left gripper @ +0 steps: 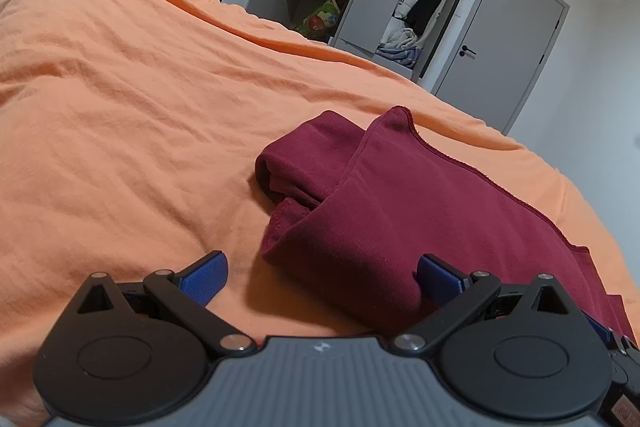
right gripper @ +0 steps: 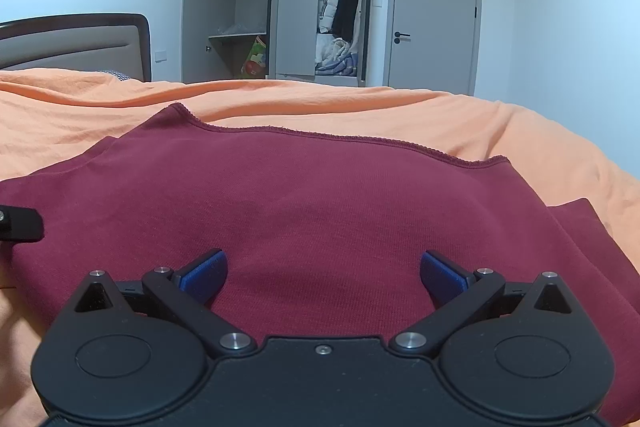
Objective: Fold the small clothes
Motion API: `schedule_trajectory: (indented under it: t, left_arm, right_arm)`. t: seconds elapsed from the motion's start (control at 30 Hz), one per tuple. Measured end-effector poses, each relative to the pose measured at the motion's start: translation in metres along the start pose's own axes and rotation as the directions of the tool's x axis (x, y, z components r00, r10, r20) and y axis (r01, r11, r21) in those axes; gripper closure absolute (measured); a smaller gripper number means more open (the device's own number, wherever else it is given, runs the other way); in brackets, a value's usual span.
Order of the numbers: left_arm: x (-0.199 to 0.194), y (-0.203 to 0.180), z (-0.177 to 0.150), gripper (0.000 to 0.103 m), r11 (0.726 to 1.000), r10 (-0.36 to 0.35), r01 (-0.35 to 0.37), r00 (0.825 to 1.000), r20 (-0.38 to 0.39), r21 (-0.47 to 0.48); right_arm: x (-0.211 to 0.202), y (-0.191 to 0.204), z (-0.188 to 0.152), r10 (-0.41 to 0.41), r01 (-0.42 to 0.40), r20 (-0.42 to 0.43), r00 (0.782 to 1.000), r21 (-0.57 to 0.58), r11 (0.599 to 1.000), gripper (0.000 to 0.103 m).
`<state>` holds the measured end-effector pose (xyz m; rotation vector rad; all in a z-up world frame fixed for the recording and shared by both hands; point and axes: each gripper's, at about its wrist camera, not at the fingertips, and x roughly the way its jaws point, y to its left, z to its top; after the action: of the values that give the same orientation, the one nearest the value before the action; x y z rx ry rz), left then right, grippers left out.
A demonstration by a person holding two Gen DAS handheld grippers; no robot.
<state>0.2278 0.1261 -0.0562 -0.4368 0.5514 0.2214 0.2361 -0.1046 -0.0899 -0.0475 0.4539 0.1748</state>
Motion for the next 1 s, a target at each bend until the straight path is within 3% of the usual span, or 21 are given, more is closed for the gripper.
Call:
schedule_trajectory:
  t: [0.33,1.0]
  left_arm:
    - [0.003,-0.014,0.004,0.001,0.999,-0.027,0.027,1.0,0.002,-0.019]
    - [0.007,-0.014,0.004,0.003,0.999,0.004,-0.004,1.0,-0.001,-0.043]
  right_arm:
    - [0.0,-0.001,-0.002,0.004,-0.004,0.006,1.0,0.004,1.0,0.0]
    - [-0.003,-0.002,-0.009,-0.003,0.003,0.03,1.0,-0.007,1.0,0.0]
